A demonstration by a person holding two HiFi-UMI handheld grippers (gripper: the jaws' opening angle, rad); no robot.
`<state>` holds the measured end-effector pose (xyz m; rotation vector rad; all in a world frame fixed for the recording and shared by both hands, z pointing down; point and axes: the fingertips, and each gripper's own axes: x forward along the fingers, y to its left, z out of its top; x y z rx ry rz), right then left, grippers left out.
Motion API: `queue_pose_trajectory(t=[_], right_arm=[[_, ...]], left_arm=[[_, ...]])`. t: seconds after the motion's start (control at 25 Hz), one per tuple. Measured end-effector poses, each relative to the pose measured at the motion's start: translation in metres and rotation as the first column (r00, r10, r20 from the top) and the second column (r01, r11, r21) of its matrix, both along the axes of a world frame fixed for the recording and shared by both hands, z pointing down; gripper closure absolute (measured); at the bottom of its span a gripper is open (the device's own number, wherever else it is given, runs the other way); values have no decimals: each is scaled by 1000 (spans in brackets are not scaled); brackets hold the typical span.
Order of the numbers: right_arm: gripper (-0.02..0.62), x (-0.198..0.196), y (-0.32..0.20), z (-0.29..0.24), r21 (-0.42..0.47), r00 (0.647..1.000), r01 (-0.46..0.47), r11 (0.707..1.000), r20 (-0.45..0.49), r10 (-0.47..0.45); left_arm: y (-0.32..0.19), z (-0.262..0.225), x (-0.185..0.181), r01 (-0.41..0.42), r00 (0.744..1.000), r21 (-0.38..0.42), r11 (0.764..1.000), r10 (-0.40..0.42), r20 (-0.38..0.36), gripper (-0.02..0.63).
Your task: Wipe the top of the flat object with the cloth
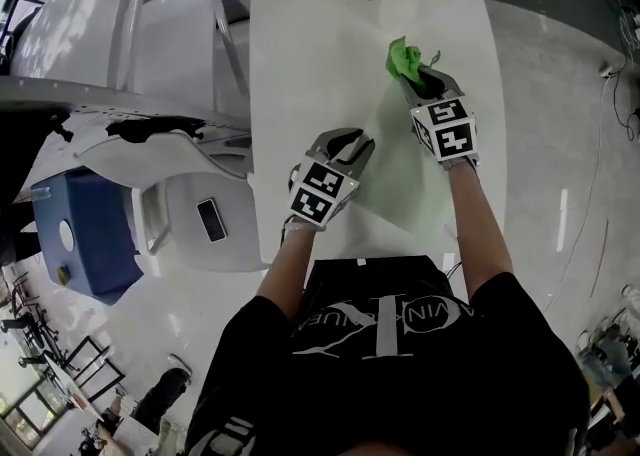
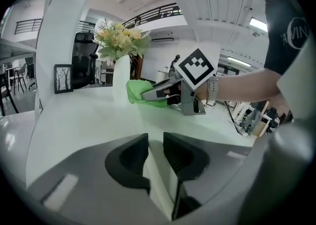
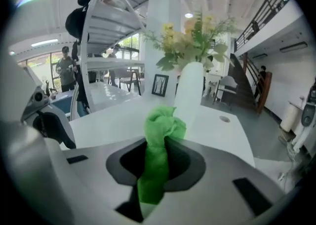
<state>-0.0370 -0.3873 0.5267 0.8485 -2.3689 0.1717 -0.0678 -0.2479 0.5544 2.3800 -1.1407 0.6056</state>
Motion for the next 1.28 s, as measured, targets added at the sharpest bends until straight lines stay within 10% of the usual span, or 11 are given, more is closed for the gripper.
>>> queue_pose_trajectory(t=[1.28], right_arm=[[532,153,29,9,-53,950,-290,955,-137,281]], left_arm=[[0,2,-3,58,998,-52,997,-56,40,502]])
